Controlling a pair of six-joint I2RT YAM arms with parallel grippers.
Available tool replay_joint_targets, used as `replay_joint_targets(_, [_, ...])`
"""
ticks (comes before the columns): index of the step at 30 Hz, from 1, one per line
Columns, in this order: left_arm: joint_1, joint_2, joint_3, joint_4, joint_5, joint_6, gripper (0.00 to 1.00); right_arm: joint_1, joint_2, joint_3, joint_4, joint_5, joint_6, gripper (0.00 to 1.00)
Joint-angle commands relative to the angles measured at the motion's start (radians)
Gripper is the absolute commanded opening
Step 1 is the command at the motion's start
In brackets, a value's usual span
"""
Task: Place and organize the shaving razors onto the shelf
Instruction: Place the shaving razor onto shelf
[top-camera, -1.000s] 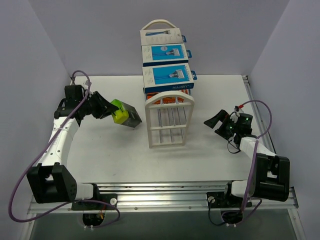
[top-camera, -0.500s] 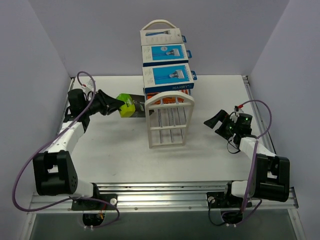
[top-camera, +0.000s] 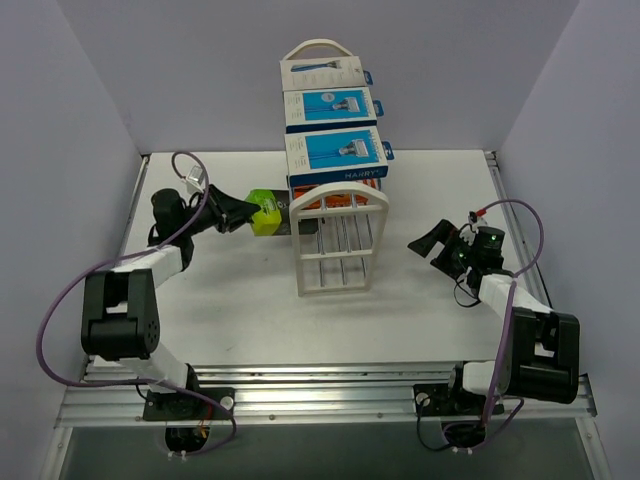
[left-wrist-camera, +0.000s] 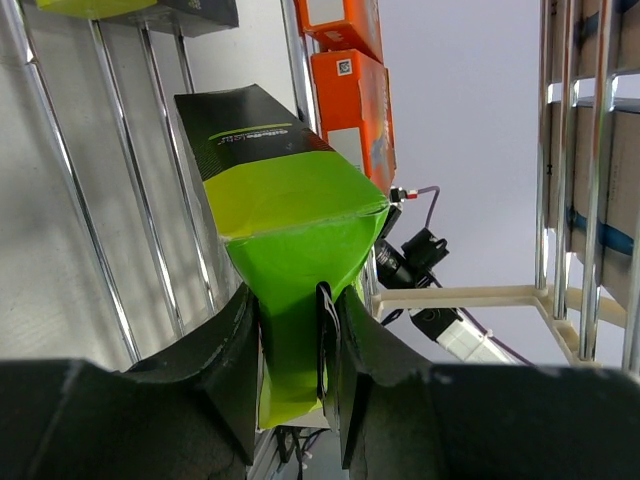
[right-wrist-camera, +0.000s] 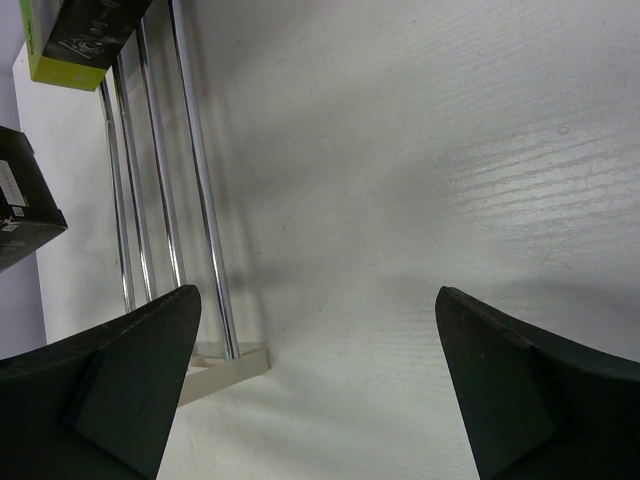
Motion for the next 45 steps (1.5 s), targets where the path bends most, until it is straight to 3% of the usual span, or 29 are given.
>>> replay_joint_targets(1, [-0.006,0.059,0.010,0.280,0.072,-0.096,0.02,0.005,-0.028,0.006,0.017,0.003,-0.017,1.00])
replay_joint_targets(8, [-0.070,0.159,0.004,0.387,0.086,-0.140,0.02,0.004,-0.027,0.008,0.019,0.000,-0.015,1.00])
replay_joint_targets(15, [-0.107,0.306,0.021,0.698,0.075,-0.324,0.02,0.005,-0.024,0.008,0.022,0.001,-0.017,1.00])
replay_joint_targets(21, [-0.113,0.423,0.042,0.838,0.075,-0.396,0.02,0.005,-0.024,0.011,0.020,0.010,-0.020,1.00])
replay_joint_targets(42, [-0.155,0.610,0.194,0.855,0.071,-0.400,0.04,0.005,0.004,0.024,0.014,0.027,-0.026,1.00])
replay_joint_targets(45, [-0.159,0.638,0.213,0.878,0.066,-0.418,0.09,0.005,0.005,0.026,0.014,0.027,-0.029,1.00])
